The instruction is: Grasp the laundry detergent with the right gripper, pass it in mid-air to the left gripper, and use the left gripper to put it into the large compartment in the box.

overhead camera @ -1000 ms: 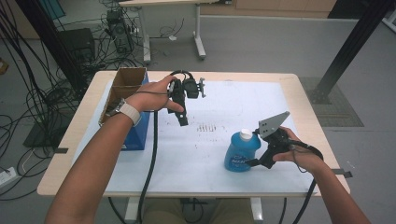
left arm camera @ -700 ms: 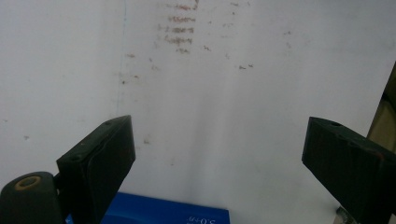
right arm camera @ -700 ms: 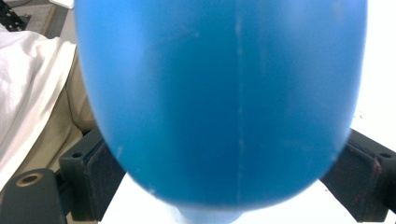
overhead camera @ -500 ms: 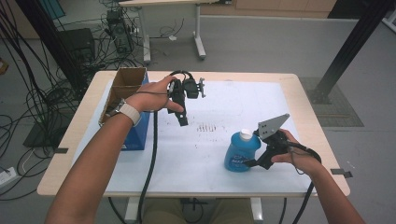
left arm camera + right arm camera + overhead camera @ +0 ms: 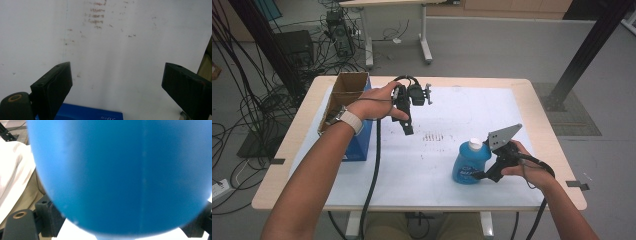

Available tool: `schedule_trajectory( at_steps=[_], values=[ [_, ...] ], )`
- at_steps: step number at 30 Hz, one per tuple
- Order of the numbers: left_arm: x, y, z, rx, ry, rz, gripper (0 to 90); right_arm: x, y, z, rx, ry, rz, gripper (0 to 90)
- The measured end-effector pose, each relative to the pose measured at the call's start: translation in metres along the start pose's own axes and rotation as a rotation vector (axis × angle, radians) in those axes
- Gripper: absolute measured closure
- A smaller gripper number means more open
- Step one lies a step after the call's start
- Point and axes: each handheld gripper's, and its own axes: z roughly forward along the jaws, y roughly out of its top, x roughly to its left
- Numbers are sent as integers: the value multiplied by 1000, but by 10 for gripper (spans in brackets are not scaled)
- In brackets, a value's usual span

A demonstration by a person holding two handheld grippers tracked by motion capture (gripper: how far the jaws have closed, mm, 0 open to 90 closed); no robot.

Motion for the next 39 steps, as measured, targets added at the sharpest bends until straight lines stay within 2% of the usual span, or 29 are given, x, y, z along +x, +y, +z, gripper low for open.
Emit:
schedule_trajectory(
  at_steps=[39],
  values=[
    [0,0,2,2,-1,-2,100,0,-6,7,-66,2,-10,204]
  ],
)
